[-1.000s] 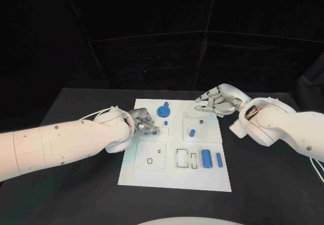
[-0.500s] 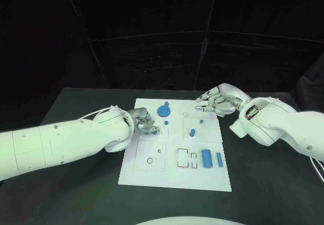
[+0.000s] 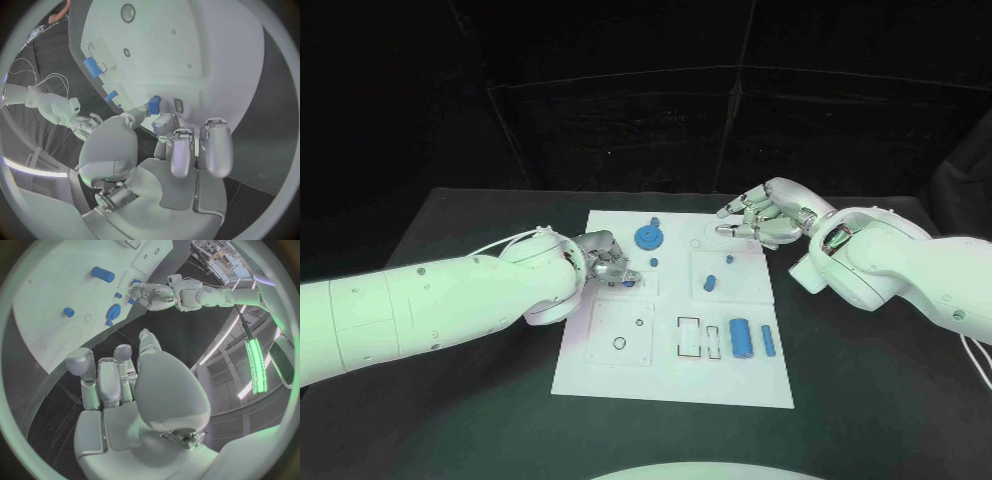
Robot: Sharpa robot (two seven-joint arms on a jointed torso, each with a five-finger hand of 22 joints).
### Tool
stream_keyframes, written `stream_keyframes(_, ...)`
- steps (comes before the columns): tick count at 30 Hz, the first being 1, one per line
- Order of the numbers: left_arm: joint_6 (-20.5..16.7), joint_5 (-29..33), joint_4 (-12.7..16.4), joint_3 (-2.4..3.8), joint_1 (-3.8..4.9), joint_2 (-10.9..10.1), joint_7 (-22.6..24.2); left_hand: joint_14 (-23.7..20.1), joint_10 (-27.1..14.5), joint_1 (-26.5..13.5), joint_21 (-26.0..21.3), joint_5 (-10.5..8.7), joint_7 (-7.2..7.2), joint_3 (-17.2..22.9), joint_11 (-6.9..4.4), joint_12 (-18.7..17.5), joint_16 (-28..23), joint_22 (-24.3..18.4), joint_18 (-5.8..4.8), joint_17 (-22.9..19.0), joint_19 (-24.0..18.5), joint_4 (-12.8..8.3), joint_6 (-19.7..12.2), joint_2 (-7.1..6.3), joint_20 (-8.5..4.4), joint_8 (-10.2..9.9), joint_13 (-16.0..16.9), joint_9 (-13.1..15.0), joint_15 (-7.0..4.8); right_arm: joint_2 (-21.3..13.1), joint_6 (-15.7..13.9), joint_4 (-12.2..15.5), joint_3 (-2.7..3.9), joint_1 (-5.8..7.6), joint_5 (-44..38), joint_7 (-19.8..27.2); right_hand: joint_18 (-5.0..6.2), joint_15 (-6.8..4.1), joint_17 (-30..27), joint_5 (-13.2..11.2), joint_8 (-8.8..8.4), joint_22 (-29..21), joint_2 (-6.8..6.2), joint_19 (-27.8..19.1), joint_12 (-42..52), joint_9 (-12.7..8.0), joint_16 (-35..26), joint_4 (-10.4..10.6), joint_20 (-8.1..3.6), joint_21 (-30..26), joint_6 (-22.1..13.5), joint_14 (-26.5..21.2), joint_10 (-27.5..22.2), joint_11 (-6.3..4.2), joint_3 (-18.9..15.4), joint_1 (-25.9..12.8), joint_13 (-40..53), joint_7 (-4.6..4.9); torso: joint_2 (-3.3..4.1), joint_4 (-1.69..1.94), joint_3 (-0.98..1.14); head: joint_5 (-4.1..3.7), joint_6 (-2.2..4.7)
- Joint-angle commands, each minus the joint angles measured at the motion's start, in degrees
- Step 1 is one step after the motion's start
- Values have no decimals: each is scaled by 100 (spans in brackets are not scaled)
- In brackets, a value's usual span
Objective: Assemble the parts on the task board
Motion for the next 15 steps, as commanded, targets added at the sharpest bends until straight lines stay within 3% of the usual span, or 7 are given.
stream_keyframes(1,89,14,-20,-9,-10,20,-28,595,29,-68,41,-28,13,-97,12,28,19,42,-47,1509,103,24,34,-2,-34,14,10,-29,-39,5,-1,8,2,10,12,47,73,-37,-7,-2,18,-5,8,-10,-20,1,-40,11,-4,-28,-38,73,-43,15,-32,-50,-10,-16,2,-2,0,-5,3)
stream_keyframes(15,54,14,-87,-8,-9,69,-38,595,59,-236,66,-27,9,-422,9,96,19,96,-57,1509,123,230,83,-10,-38,27,67,-86,-41,9,-9,12,2,10,12,46,77,-35,-27,-2,21,-28,14,-22,-90,0,-61,31,-3,-46,-46,69,-89,17,-53,-77,-82,-14,1,2,-3,-21,8)
